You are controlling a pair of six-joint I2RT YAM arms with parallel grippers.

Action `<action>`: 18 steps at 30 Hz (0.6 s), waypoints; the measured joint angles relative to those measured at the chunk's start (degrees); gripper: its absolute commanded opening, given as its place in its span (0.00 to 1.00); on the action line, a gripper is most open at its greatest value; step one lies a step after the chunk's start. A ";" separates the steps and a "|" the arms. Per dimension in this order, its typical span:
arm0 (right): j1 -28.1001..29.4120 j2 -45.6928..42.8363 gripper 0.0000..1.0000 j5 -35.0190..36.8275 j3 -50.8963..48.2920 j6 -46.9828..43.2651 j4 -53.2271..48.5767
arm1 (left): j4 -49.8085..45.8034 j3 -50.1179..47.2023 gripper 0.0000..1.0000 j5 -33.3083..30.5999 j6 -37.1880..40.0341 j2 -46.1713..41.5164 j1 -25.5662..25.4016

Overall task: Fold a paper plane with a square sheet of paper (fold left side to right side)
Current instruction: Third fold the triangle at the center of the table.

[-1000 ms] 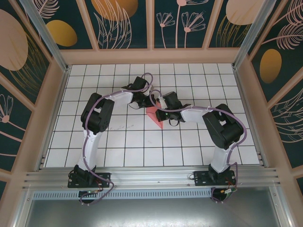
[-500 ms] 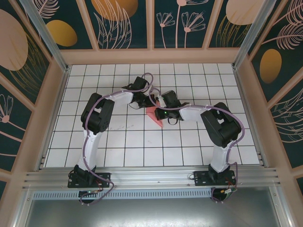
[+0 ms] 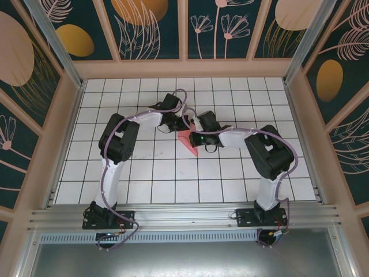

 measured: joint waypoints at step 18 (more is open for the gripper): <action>0.00 0.00 0.00 0.94 -1.09 1.36 0.02 | -0.02 0.07 0.08 -0.44 0.00 0.00 -0.15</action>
